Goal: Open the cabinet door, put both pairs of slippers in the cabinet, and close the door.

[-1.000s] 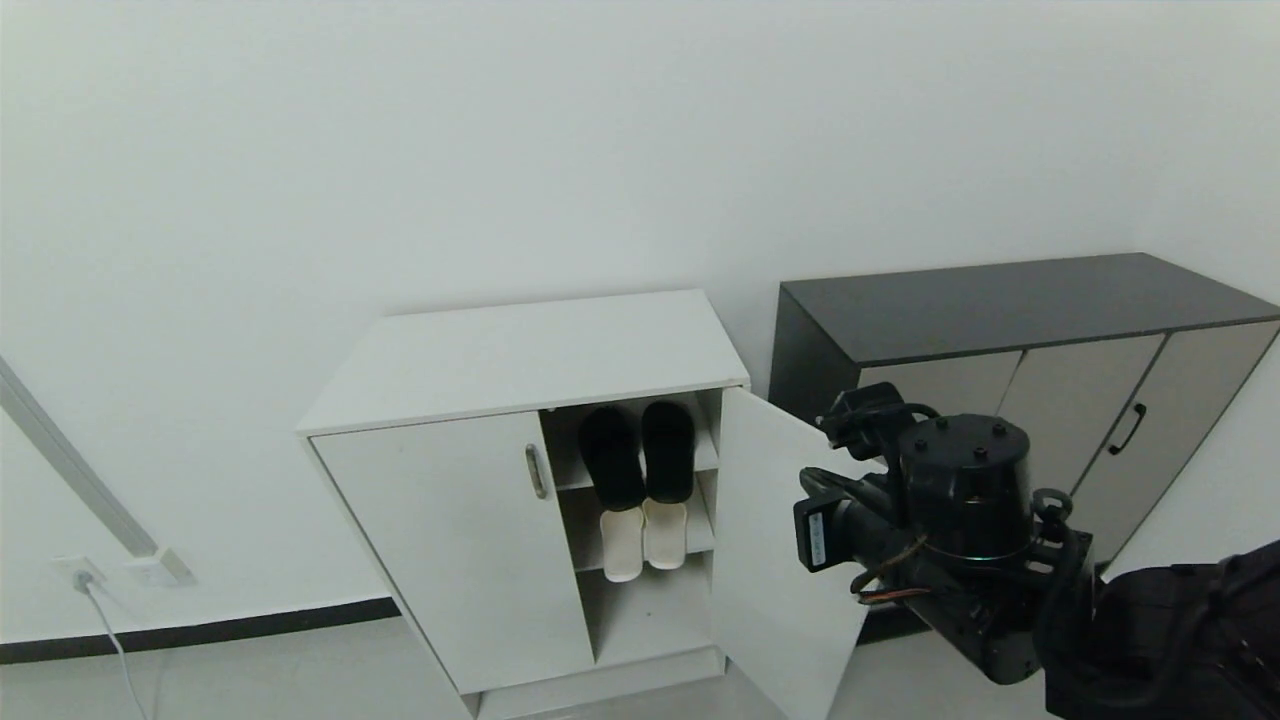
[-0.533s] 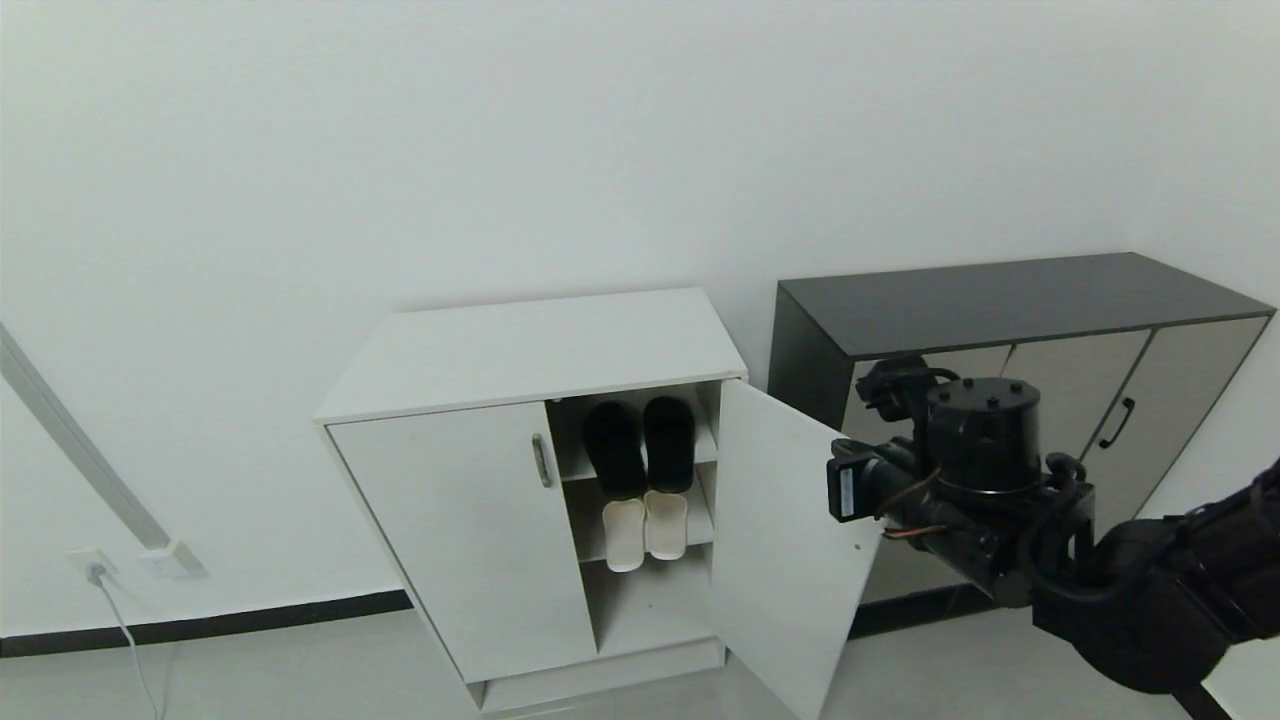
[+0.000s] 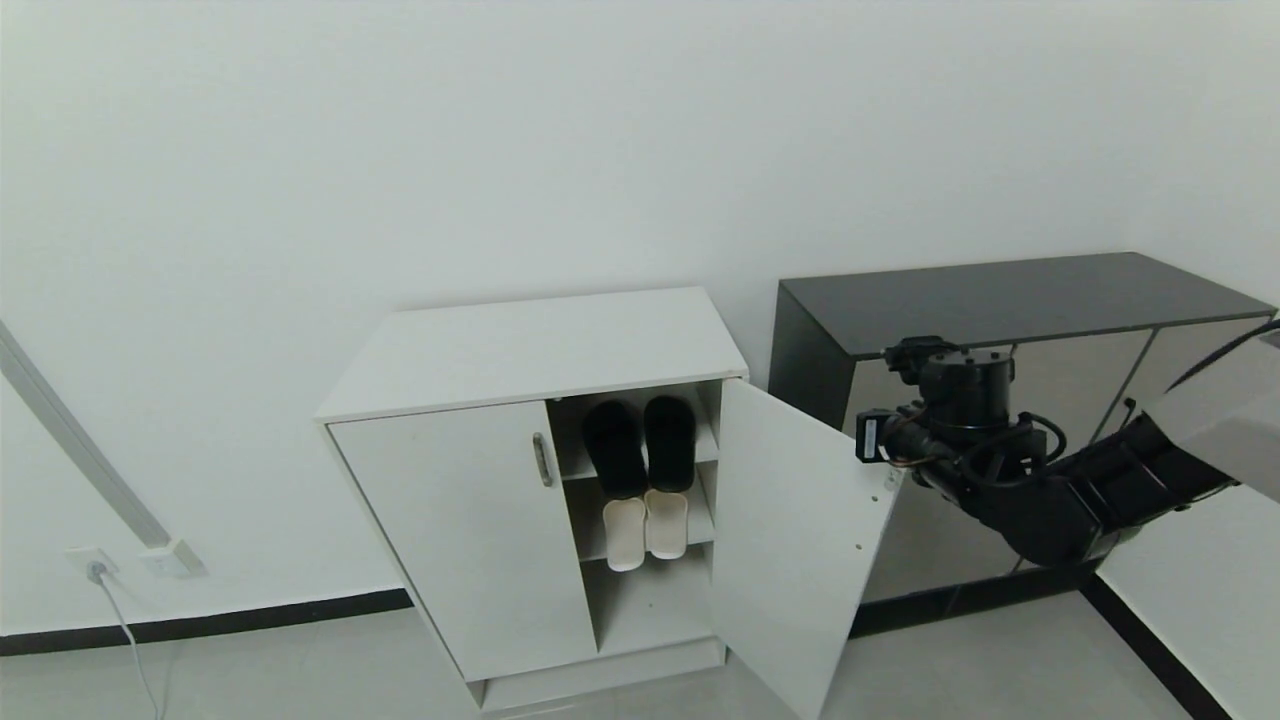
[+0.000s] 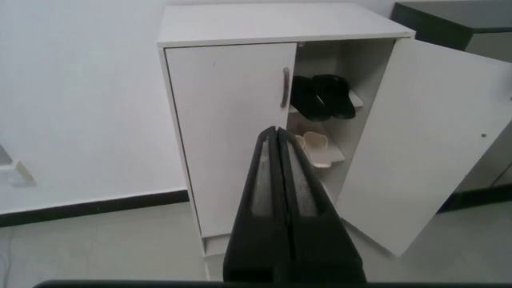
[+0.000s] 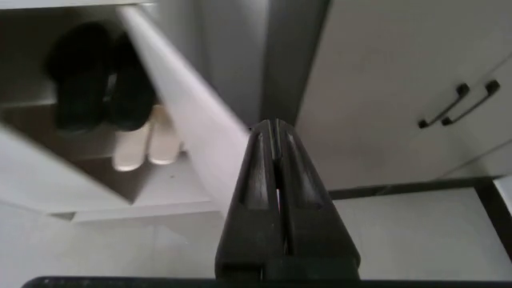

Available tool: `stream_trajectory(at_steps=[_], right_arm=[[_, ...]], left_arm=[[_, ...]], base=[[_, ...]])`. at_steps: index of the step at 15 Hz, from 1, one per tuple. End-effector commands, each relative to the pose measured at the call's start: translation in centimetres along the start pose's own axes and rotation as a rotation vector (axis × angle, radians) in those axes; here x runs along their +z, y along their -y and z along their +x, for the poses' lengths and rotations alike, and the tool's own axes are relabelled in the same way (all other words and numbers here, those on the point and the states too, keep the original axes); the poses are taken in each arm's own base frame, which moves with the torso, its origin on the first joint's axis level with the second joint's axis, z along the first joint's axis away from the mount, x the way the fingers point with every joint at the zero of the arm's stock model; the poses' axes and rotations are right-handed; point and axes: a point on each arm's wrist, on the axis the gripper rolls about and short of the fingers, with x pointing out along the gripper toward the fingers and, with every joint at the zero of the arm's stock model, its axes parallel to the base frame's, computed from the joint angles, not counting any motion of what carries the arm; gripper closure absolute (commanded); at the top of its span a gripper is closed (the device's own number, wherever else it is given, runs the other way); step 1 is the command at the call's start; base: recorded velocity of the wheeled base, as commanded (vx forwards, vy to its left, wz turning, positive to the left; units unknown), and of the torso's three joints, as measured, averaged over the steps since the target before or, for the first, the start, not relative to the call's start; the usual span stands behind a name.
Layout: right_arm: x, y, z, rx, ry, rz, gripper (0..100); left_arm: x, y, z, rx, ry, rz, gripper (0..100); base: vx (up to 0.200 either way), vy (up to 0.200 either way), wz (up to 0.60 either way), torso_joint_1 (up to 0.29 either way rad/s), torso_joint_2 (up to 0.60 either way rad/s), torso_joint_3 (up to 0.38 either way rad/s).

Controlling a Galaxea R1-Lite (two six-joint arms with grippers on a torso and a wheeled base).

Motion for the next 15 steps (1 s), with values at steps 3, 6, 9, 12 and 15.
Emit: stream_trajectory(at_steps=[3,6,9,12,15], right_arm=[[-1.7,1.1,2.6,-0.029,-0.042,-0.001,100],[-2.2,1.1,2.9,-0.023,-0.06,0.014,100],[-2.3,1.1,2.9,-0.016,-0.065,0.013,100],[-2.3,0.9,2.8,-0.012,-0.068,0.013,100],[-2.5,0.3,2.3,0.004,-0.076,0.006,100]], left_arm=[[0.0,0.0,0.0,0.001,-0.001,-0.001,100],[0.0,0.0,0.0,0.001,-0.001,-0.001,100],[0.0,0.0,0.0,0.001,-0.001,-0.001,100],[0.0,0.0,0.0,0.001,-0.001,-0.001,100],[0.0,0.0,0.0,0.001,-0.001,-0.001,100]], base=[[0.0,0.0,0.0,0.0,0.0,0.0],[0.0,0.0,0.0,0.0,0.0,0.0],[0.0,0.0,0.0,0.0,0.0,0.0],[0.0,0.0,0.0,0.0,0.0,0.0],[0.0,0.0,0.0,0.0,0.0,0.0]])
